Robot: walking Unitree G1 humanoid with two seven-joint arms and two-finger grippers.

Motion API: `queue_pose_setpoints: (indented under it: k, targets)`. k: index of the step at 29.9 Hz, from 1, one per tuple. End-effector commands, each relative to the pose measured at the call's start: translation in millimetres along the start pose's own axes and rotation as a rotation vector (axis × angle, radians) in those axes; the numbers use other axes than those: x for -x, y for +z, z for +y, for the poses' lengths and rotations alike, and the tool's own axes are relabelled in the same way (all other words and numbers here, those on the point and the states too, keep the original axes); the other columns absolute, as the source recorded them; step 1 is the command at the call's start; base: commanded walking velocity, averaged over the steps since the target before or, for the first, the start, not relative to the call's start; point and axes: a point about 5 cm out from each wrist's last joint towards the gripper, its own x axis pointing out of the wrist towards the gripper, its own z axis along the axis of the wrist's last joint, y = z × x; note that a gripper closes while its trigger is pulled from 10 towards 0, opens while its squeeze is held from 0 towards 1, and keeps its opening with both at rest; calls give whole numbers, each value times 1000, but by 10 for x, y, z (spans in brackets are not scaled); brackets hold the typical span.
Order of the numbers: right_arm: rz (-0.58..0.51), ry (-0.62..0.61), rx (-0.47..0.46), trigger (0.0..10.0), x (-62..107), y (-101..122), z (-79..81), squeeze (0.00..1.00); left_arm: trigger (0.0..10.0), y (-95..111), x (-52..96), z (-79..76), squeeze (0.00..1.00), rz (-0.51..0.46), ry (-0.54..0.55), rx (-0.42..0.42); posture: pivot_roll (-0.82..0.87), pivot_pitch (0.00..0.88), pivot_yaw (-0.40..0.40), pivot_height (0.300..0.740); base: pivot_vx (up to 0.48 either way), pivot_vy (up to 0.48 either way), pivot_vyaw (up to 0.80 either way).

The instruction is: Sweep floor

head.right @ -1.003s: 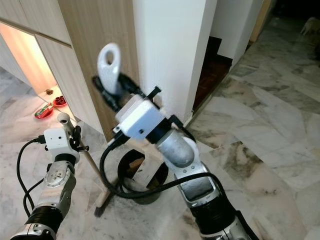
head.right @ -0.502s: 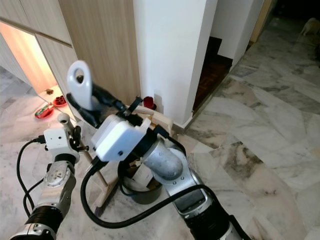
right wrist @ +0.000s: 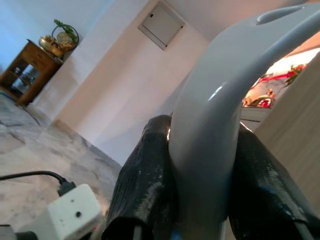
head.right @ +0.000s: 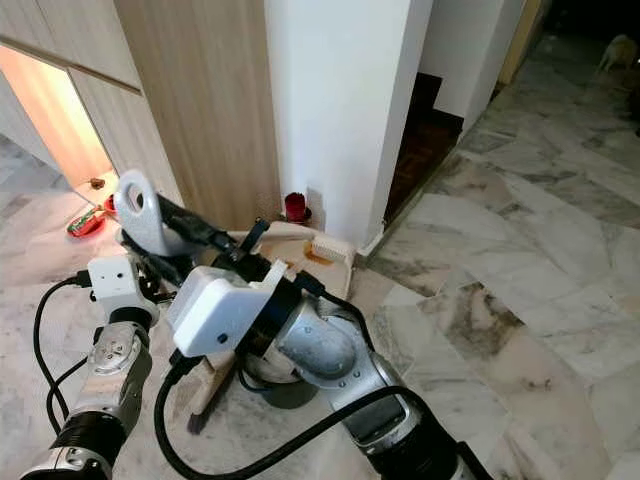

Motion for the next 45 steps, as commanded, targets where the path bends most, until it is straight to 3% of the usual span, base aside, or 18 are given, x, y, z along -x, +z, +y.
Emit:
queue_pose_setpoints:
  k: [1,30,31,33,39,45]
  targets:
    - [-62,-13,22,10000,-32,134,-45,0,10000,130,-48,-39,0,-66,-14,15,24,24,2,740,0,0,0]
    - [-62,-13,22,10000,-32,134,-45,0,10000,130,-48,-39,0,-66,-14,15,24,24,2,740,0,0,0]
    - [-29,-30,-58,10000,-31,83,-34,0,10000,130,-46,-40,0,-67,-14,15,29,23,-3,740,0,0,0]
    - [-6,-54,-133,10000,-38,39,-40,0,10000,128,-44,-36,0,-67,-12,16,28,23,-3,740,0,0,0]
    - [-32,-110,-67,10000,-46,72,-172,0,10000,130,-46,-38,0,-68,-13,16,27,22,-3,740,0,0,0]
    - [-8,-66,-95,10000,-34,47,-93,0,10000,130,-44,-40,0,-68,-13,17,28,22,-3,740,0,0,0]
